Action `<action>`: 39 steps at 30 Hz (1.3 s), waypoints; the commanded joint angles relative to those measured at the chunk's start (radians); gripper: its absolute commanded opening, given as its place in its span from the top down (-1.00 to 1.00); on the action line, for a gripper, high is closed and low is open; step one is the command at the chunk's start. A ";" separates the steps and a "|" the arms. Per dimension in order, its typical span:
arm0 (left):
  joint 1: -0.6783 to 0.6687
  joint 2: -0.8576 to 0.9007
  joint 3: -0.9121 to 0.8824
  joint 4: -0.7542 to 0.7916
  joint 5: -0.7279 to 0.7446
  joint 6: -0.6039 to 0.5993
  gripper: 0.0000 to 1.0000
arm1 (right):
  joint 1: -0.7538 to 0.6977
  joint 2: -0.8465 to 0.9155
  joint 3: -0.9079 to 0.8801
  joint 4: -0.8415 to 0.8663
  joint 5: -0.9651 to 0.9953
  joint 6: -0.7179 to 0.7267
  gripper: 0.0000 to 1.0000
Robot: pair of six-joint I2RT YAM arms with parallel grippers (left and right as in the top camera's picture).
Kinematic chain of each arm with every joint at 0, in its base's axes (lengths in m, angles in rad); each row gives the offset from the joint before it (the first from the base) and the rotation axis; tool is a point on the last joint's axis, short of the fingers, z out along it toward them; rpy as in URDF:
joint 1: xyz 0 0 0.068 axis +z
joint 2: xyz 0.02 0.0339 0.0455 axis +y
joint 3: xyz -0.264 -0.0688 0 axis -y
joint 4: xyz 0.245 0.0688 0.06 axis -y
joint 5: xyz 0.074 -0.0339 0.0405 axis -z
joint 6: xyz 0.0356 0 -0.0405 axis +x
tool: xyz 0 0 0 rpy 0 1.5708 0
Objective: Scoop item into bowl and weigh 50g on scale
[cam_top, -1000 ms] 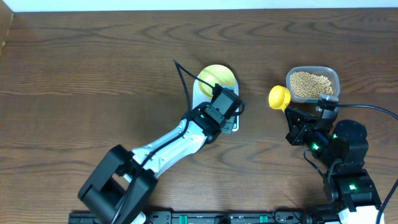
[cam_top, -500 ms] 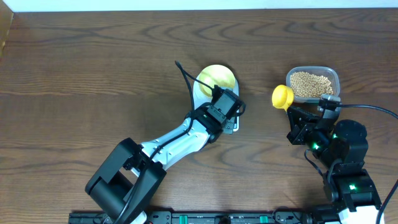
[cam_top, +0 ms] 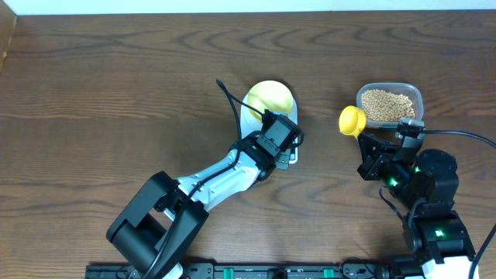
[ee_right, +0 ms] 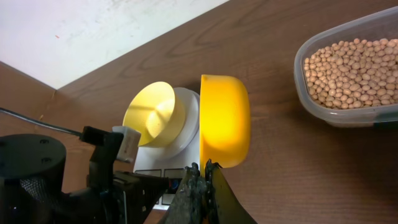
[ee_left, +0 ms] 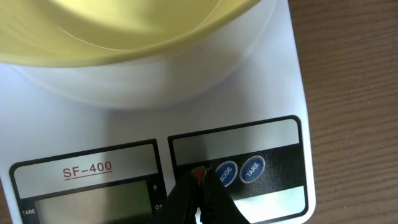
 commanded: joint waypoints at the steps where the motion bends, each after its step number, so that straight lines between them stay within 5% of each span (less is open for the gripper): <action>1: 0.002 0.014 -0.011 -0.001 -0.017 -0.010 0.86 | -0.006 -0.007 0.016 0.000 0.009 -0.018 0.98; 23: 0.002 0.045 -0.010 0.013 -0.016 -0.004 0.86 | -0.006 -0.007 0.016 0.001 0.017 -0.018 0.98; 31: 0.002 -0.271 0.022 -0.134 -0.017 0.051 0.85 | -0.006 -0.007 0.016 0.001 0.017 -0.018 0.98; 32: 0.002 -0.339 0.022 -0.158 -0.017 0.081 0.74 | -0.006 -0.007 0.016 0.000 0.017 -0.018 0.98; 33: 0.002 -0.395 0.022 -0.182 -0.018 0.113 0.38 | -0.006 -0.007 0.016 0.000 0.016 -0.018 0.98; 34: 0.002 -0.475 0.022 -0.229 -0.018 0.159 -0.96 | -0.006 -0.007 0.016 0.000 0.016 -0.018 0.98; 39: 0.001 -0.692 0.022 -0.414 0.029 0.171 -0.96 | -0.006 -0.007 0.016 0.000 0.017 -0.018 0.98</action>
